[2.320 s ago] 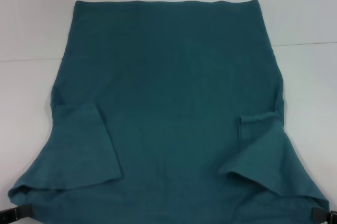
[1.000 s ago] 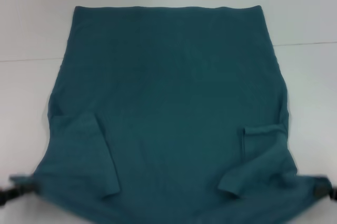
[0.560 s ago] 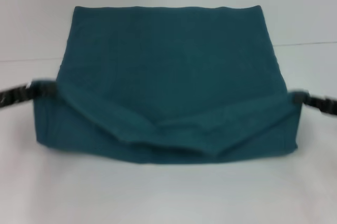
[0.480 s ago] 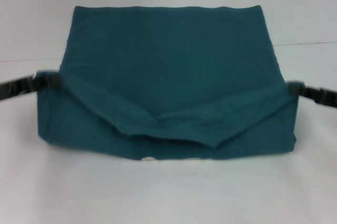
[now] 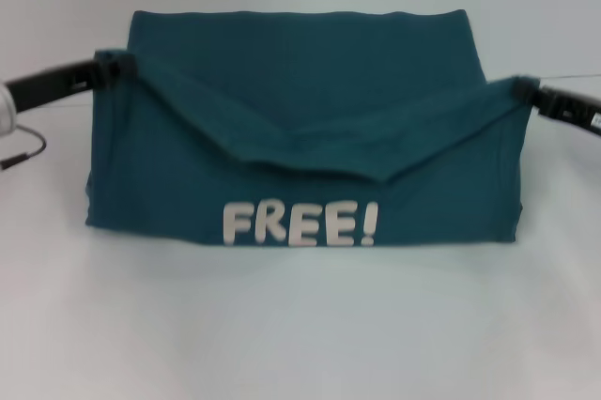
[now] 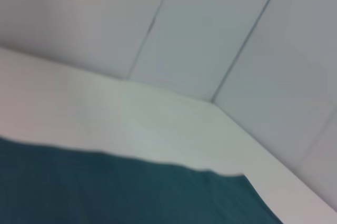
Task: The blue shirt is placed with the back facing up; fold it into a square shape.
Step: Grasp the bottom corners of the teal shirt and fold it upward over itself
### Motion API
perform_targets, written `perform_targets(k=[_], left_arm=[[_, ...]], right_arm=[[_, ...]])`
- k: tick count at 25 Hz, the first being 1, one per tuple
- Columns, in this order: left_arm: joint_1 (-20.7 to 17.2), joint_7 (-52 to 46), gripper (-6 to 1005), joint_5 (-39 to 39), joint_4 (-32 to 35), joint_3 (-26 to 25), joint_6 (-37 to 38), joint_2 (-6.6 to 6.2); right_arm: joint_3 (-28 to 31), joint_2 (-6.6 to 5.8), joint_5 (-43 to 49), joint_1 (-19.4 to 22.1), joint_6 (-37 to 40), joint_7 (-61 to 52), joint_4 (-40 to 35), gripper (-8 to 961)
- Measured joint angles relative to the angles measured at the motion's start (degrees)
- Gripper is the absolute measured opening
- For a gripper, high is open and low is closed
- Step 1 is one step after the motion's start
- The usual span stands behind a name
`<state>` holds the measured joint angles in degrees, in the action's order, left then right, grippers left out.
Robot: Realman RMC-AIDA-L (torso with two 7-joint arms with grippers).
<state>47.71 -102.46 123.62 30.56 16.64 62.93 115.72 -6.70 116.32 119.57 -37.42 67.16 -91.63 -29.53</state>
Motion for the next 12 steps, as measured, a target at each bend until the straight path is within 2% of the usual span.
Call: perform_targets(k=[5, 12], left_arm=[[1.69, 3.73, 61, -3.69, -1.87, 0.15, -4.94, 0.13], [3.21, 13.08, 73, -10.87, -5.40, 0.16, -12.21, 0.91]], right_arm=[[-1.47, -0.50, -3.30, -1.67, -4.70, 1.69, 0.59, 35], [-6.16, -0.18, -9.05, -3.41, -12.51, 5.05, 2.28, 35]])
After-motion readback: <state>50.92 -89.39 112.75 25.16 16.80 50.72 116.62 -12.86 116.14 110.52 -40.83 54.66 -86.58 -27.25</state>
